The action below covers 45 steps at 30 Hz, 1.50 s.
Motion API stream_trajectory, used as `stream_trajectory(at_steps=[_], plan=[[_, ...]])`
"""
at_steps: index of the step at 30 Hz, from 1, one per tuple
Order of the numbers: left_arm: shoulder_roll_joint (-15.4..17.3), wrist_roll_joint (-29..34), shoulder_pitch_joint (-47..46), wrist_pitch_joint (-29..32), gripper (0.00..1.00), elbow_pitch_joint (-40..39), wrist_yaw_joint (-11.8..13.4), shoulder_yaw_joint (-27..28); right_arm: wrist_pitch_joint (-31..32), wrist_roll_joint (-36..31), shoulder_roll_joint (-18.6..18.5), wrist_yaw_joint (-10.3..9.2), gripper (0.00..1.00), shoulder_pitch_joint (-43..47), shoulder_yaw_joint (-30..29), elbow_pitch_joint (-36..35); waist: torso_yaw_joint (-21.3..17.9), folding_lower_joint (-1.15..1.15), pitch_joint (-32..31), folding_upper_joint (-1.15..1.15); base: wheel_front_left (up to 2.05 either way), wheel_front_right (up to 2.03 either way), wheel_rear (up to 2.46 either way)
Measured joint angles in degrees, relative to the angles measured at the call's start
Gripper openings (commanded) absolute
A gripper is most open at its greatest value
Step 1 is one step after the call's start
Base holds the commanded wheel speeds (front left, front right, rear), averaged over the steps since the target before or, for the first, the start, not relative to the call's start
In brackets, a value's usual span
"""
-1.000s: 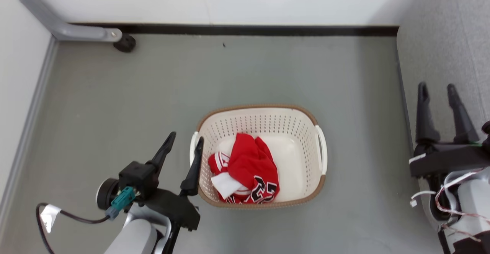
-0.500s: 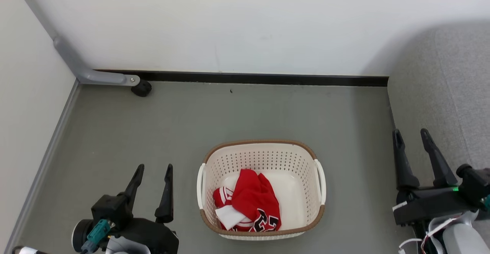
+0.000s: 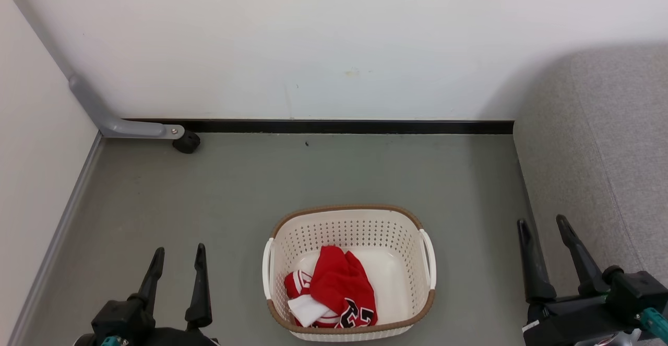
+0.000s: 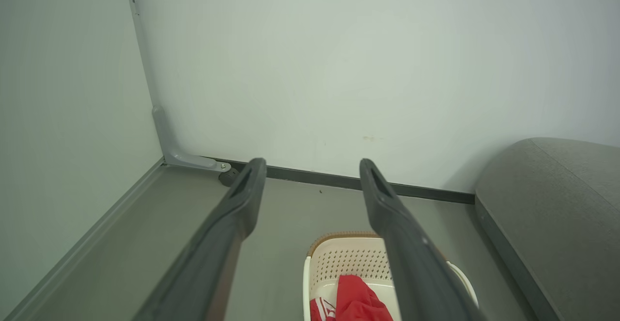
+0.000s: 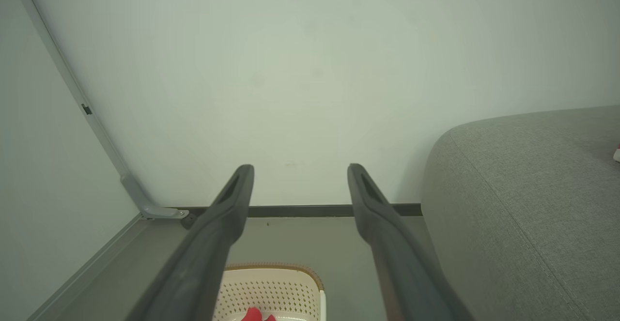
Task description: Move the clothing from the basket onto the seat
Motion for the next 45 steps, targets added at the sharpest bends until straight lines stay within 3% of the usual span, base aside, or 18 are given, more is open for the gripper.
stream_trajectory(at_steps=[10, 33, 45], plan=[[-1.21, 3.34, 2.85, 0.00, 1.00, -2.58, 0.42, 1.60, 1.72, -3.77, -0.25, -2.43, 1.00, 1.22, 1.03, -1.79, -0.04, 0.00, 0.38, 0.00, 0.00, 0.00, 0.00], [-3.13, 6.21, 4.03, 0.00, 1.00, -6.27, 0.32, 0.88, 4.55, -4.60, -0.42, -4.59, 1.00, 1.18, 1.05, -7.10, -0.46, 0.00, 4.93, 0.00, 0.00, 0.00, 0.00], [-4.71, 6.21, -1.27, 0.00, 1.00, -4.93, -3.18, -1.98, 6.55, -6.51, -0.40, -5.99, 1.00, -4.24, 1.12, -8.95, -0.89, 0.01, 13.47, 0.01, 0.00, 0.00, 0.00]])
